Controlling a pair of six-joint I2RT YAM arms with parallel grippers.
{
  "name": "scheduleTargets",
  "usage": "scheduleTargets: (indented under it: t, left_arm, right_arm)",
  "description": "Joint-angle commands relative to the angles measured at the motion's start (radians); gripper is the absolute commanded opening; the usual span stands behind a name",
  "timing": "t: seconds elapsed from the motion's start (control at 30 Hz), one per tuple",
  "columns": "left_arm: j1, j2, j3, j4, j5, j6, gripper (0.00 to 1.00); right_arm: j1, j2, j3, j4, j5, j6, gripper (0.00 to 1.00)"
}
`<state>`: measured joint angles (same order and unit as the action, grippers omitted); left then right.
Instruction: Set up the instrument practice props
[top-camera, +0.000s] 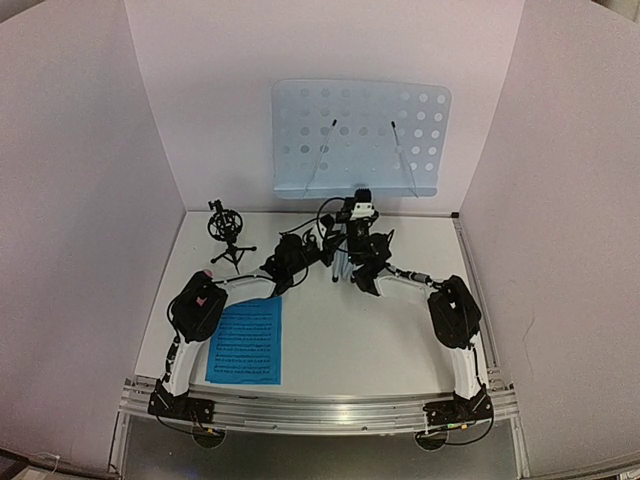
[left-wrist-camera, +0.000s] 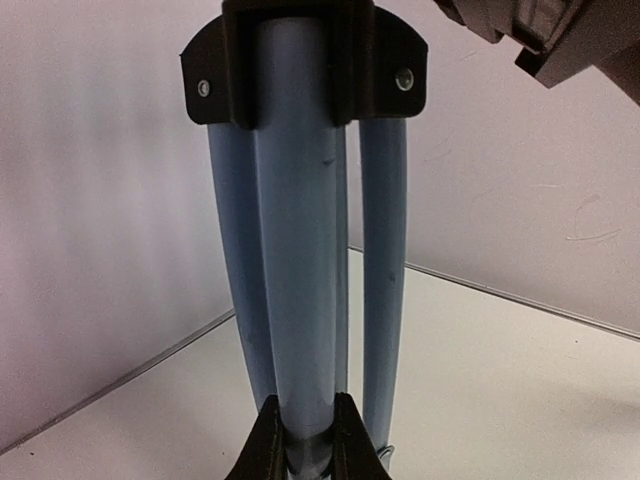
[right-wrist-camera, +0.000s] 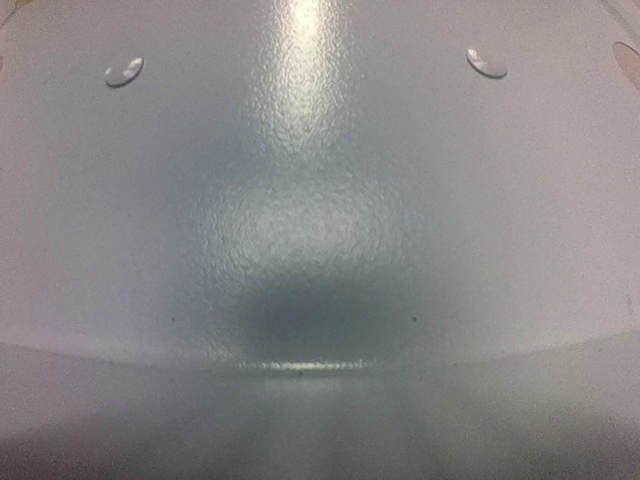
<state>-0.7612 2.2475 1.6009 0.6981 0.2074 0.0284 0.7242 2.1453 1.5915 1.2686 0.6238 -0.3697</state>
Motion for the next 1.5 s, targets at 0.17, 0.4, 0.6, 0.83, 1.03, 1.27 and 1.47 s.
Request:
scheduleTargets:
  t: [0.17,0.4,0.6,0.83,1.03,1.27,1.47]
  left_arm:
    - [0.022,-0.168,-0.061,-0.281,0.099,0.138,0.0]
    - [0.025,-0.281,-0.112,-0.504,0.147,0.082,0.0]
    - [0.025,-0.301,-0.112,-0.582,0.133,0.081,0.0]
    - [0.025,-0.283,-0.068,-0.561,0.059,0.159,0.0]
    - [0.026,-0.302,-0.064,-0.556,0.07,0.231,0.0]
    - [0.028,-0.314,-0.082,-0.54,0.096,0.203,0.0]
    - [0.028,-0.328,-0.089,-0.524,0.098,0.237,0.0]
  right_arm:
    - [0.051,-0.201,-0.195,0.178,-0.172,-0.115,0.0]
    - [0.053,-0.283,-0.381,0.014,-0.19,0.007,0.0]
    - [0.061,-0.288,-0.396,-0.049,-0.184,0.021,0.0]
    - [0.091,-0.278,-0.405,-0.046,-0.125,0.013,0.0]
    - [0.092,-0.307,-0.422,-0.048,-0.111,-0.015,0.13]
    - [0.097,-0.326,-0.42,-0.056,-0.11,-0.022,0.39]
    - [0.1,-0.38,-0.438,-0.148,-0.125,-0.006,0.54]
